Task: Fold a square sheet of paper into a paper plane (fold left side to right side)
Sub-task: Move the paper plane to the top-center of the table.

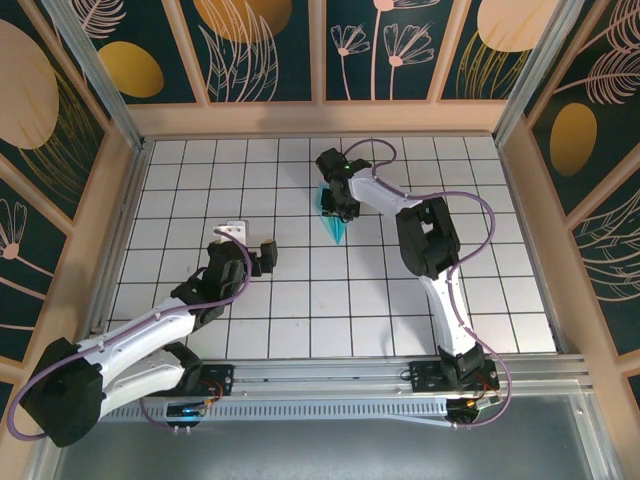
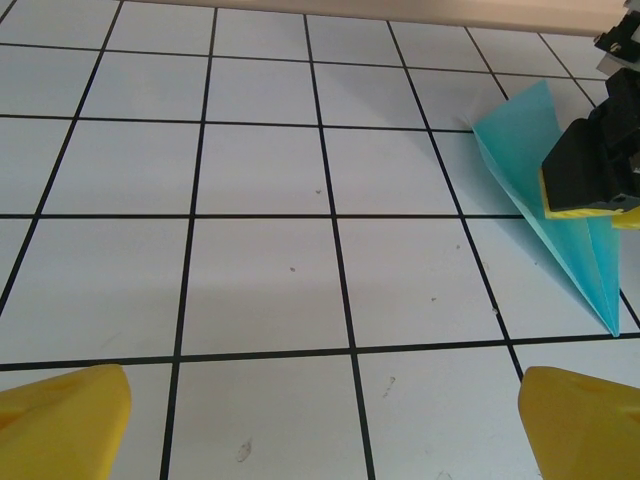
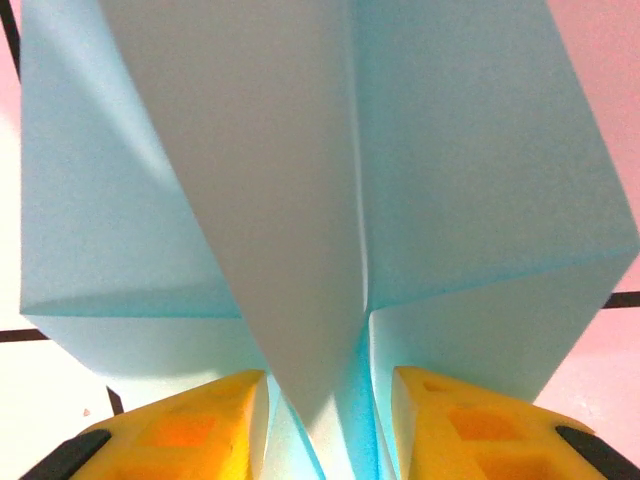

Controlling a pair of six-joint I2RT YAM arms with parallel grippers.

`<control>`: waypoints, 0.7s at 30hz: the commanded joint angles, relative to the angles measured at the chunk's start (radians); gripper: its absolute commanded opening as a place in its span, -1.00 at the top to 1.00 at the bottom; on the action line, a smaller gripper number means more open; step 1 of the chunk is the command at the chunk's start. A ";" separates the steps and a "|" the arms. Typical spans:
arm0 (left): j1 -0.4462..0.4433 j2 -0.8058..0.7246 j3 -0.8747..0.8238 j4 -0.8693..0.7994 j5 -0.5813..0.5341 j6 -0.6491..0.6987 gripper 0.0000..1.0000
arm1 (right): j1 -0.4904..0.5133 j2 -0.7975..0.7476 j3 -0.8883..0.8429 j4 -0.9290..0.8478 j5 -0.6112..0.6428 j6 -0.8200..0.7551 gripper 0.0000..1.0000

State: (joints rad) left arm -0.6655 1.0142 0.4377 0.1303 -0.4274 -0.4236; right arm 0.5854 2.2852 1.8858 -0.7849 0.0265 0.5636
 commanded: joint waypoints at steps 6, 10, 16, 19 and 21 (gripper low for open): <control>0.009 -0.022 0.014 -0.017 -0.014 -0.019 -0.97 | 0.014 -0.086 -0.026 -0.008 0.041 0.010 0.22; 0.009 -0.024 0.015 -0.017 -0.022 -0.024 -0.98 | 0.017 -0.106 -0.028 -0.014 0.052 0.009 0.20; 0.009 -0.017 0.024 -0.014 -0.047 -0.029 -0.98 | 0.018 -0.168 -0.038 -0.042 0.101 -0.015 0.09; 0.009 0.006 0.045 -0.005 -0.055 -0.010 -0.98 | 0.018 -0.228 -0.068 -0.039 0.142 -0.044 -0.01; 0.014 0.027 0.076 -0.004 -0.053 0.014 -0.98 | 0.015 -0.284 -0.109 -0.020 0.169 -0.064 -0.08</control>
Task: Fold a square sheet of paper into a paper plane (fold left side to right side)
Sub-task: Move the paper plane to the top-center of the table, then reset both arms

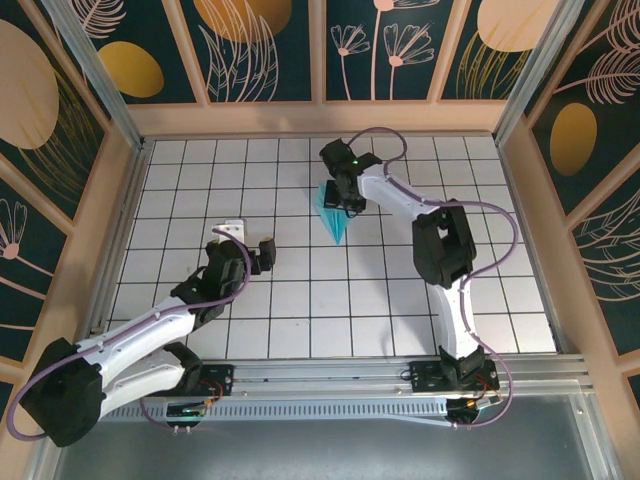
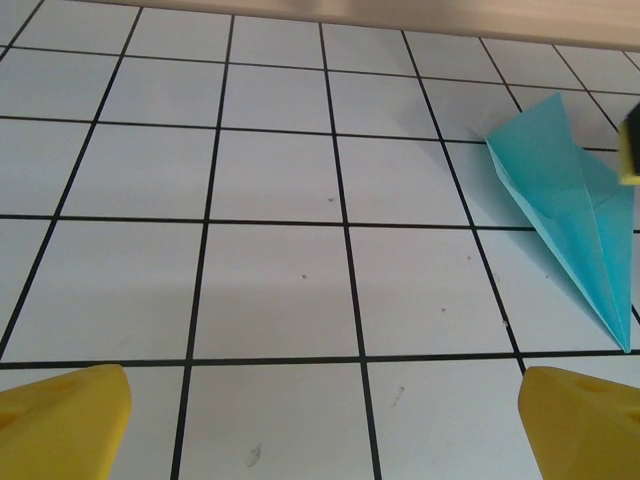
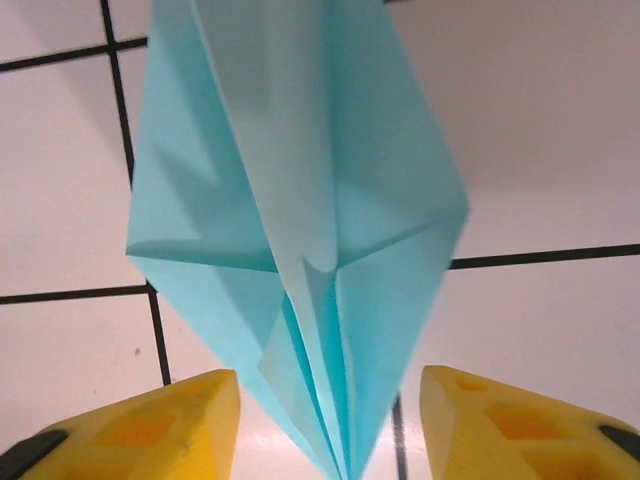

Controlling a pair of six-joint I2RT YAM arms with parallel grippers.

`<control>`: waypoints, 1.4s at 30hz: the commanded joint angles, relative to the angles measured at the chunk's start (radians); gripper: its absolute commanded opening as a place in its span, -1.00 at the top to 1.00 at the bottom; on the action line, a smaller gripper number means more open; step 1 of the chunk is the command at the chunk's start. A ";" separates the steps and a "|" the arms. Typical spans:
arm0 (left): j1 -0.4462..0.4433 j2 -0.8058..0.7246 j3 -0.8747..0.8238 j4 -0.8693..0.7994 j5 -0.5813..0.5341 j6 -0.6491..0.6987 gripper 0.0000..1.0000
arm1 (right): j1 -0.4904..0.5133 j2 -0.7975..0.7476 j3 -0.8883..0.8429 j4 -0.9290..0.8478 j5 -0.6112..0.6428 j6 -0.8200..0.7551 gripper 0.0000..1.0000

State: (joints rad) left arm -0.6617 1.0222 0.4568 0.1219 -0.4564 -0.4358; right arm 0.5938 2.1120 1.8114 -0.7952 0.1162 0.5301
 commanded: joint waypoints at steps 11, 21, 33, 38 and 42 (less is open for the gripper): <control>0.185 0.065 0.131 0.078 0.037 0.064 -0.97 | -0.150 -0.558 -0.421 0.283 0.087 -0.072 -0.51; 0.424 0.130 0.099 0.207 0.060 0.099 -0.98 | -0.293 -0.903 -0.813 0.581 0.156 -0.129 -0.72; 0.456 0.222 -0.002 0.460 -0.071 0.243 -0.98 | -0.389 -1.064 -1.313 1.085 0.398 -0.310 -0.99; 0.458 0.226 -0.055 0.537 -0.091 0.323 -0.98 | -0.454 -1.016 -1.452 1.295 0.337 -0.338 -0.99; 0.465 0.244 -0.094 0.593 -0.095 0.372 -0.98 | -0.481 -0.940 -1.511 1.447 0.288 -0.391 -0.99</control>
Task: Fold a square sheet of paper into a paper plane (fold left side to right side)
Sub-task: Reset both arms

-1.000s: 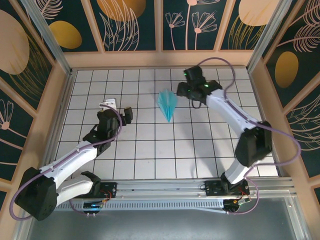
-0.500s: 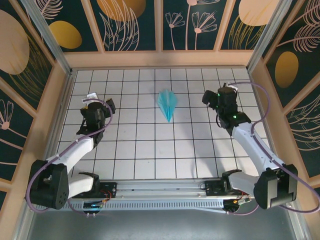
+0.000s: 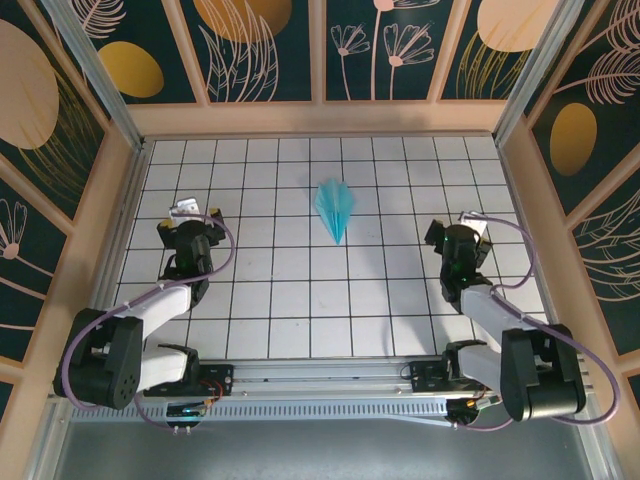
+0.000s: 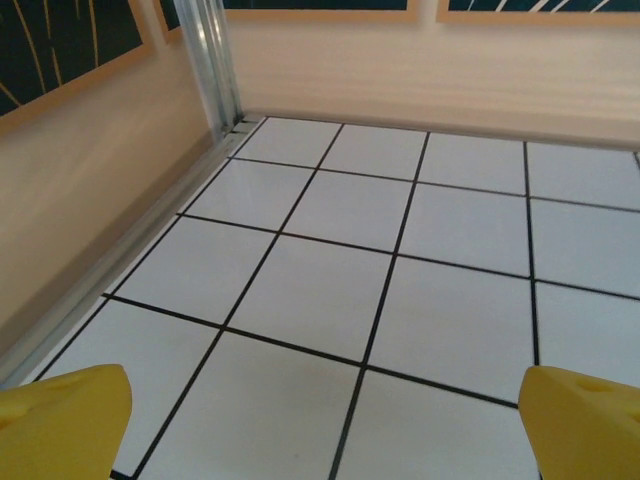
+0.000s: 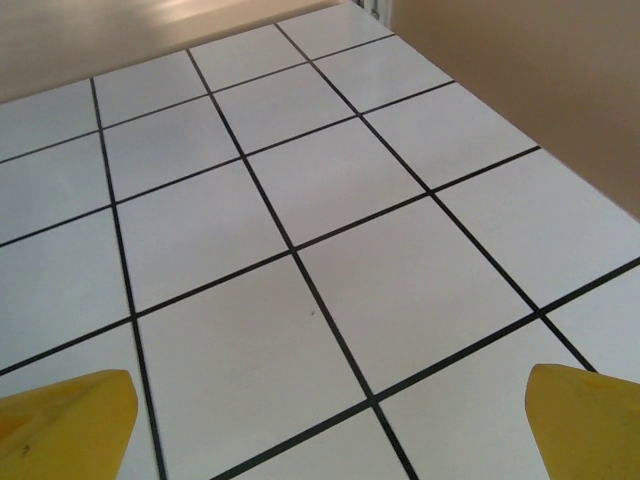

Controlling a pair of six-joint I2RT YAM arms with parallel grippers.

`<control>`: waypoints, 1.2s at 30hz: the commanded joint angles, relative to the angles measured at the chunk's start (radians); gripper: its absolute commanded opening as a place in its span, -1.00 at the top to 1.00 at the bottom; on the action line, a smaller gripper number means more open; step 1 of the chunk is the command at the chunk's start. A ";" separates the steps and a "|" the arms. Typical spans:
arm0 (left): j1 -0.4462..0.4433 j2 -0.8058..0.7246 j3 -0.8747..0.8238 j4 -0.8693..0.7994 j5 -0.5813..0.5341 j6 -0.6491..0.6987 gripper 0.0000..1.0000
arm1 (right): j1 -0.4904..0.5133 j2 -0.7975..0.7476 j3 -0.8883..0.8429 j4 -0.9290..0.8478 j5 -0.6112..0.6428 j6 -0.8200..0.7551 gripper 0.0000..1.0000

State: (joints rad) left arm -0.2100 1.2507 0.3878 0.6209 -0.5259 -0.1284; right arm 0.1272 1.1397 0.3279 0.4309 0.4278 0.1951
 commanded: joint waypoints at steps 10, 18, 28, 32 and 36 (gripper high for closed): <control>0.042 0.073 -0.131 0.388 0.104 0.108 -0.98 | -0.061 0.262 -0.123 0.787 -0.212 -0.210 -0.99; 0.089 0.121 -0.164 0.558 0.235 0.123 -0.97 | -0.140 0.424 -0.167 1.011 -0.340 -0.167 -0.99; 0.142 0.212 -0.157 0.622 0.323 0.097 -0.98 | -0.168 0.422 -0.129 0.930 -0.376 -0.143 -0.99; 0.155 0.267 -0.184 0.718 0.344 0.092 -0.98 | -0.167 0.422 -0.130 0.933 -0.372 -0.145 -0.99; 0.161 0.273 -0.173 0.697 0.346 0.084 -0.98 | -0.155 0.422 -0.126 0.930 -0.352 -0.153 -0.99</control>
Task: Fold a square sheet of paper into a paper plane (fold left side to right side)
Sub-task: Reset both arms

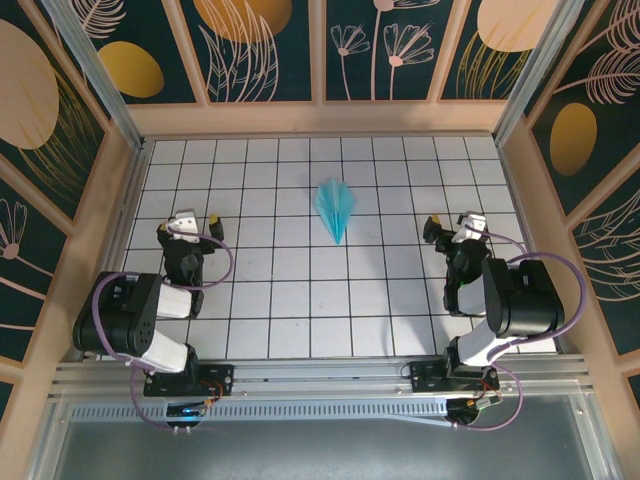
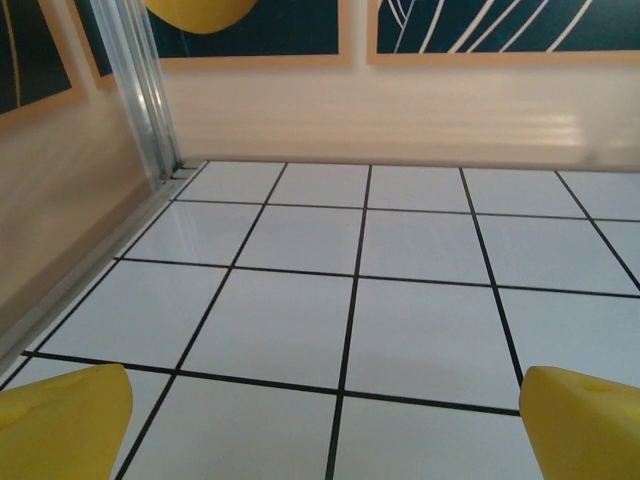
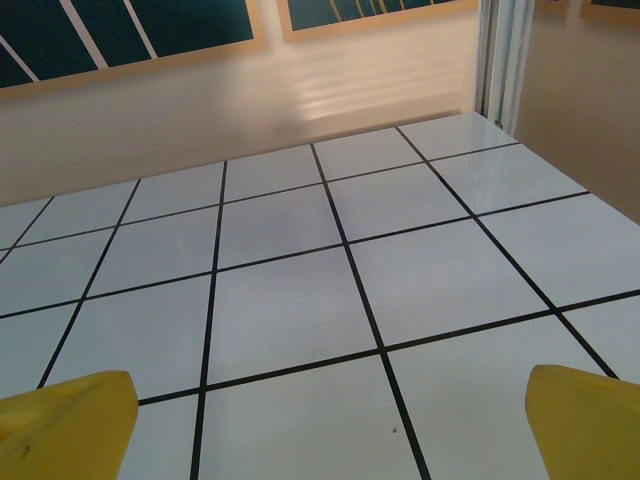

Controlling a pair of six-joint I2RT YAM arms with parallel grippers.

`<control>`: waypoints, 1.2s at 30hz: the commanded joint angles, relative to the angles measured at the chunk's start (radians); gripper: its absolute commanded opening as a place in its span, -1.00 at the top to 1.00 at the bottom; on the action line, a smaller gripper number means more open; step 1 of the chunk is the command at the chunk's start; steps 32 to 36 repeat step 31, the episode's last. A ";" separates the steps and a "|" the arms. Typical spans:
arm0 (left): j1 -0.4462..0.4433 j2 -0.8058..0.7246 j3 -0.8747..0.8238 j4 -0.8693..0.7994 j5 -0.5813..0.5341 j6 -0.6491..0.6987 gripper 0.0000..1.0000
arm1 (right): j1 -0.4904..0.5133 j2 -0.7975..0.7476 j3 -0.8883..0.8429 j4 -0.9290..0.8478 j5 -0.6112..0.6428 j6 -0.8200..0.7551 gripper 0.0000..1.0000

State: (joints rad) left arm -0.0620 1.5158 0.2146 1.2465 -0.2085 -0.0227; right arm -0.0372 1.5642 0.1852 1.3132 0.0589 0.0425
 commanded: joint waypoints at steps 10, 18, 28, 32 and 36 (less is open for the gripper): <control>0.041 0.005 0.019 0.035 0.043 -0.048 -0.98 | 0.031 0.000 0.019 0.044 0.043 -0.018 -0.98; 0.041 0.005 0.019 0.036 0.043 -0.049 -0.98 | 0.030 0.000 0.021 0.041 0.041 -0.018 -0.99; 0.041 0.004 0.019 0.036 0.043 -0.048 -0.98 | 0.030 0.000 0.023 0.038 0.040 -0.018 -0.99; 0.041 0.005 0.019 0.036 0.043 -0.049 -0.98 | 0.028 0.000 0.021 0.039 0.039 -0.018 -0.98; 0.041 0.005 0.019 0.036 0.043 -0.049 -0.98 | 0.028 0.000 0.021 0.039 0.039 -0.018 -0.98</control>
